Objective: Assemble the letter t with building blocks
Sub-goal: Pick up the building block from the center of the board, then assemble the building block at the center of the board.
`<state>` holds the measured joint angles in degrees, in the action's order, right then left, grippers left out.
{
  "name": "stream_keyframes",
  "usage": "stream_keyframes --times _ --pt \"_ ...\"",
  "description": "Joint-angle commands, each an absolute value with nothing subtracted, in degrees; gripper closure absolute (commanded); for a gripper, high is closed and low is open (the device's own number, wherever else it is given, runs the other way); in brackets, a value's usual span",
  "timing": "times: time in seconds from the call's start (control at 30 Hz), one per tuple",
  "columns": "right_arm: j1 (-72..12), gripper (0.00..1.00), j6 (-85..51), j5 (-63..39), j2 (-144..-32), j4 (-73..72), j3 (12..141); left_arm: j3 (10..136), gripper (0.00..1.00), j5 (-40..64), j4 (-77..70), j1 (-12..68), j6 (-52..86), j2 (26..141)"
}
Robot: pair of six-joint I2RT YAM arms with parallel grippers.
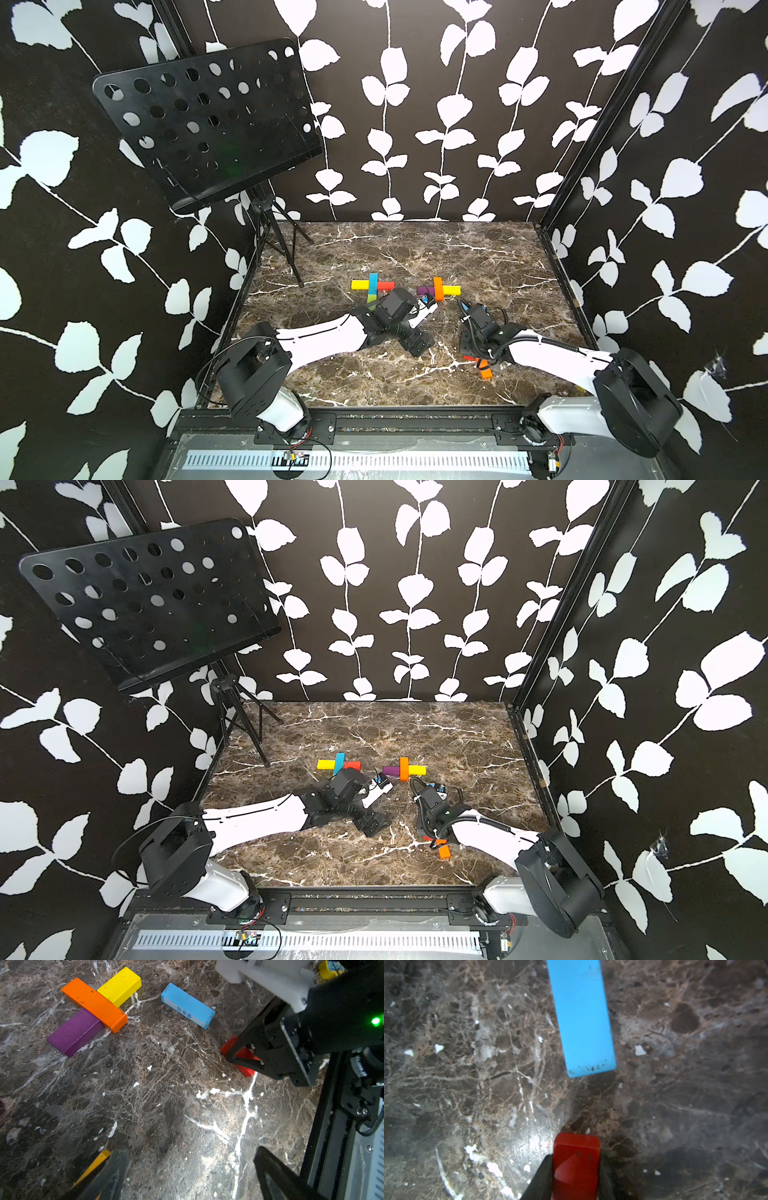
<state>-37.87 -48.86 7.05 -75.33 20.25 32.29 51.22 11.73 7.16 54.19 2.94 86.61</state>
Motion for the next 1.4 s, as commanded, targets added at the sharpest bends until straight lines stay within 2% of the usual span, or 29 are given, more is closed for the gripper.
stream_keyframes --times 0.0,0.2,0.43,0.63,1.37 --pt "-38.6 0.67 -49.2 7.9 -76.0 21.1 33.6 50.9 0.04 12.2 5.6 53.9 2.9 85.9" --pt "-38.7 0.68 -47.3 7.3 -77.7 20.1 36.1 53.9 0.04 12.2 8.5 52.0 2.7 86.8" --pt "-38.7 0.68 -43.8 4.8 -84.1 19.8 43.3 57.5 0.04 18.8 11.4 43.5 4.7 88.1" --pt "-38.6 0.68 -41.1 4.1 -88.8 20.1 48.3 60.1 0.04 16.4 14.5 41.4 4.2 89.2" --pt "-33.8 0.68 -36.2 0.0 -101.6 20.5 59.7 61.1 0.01 19.3 14.3 31.9 4.0 92.5"
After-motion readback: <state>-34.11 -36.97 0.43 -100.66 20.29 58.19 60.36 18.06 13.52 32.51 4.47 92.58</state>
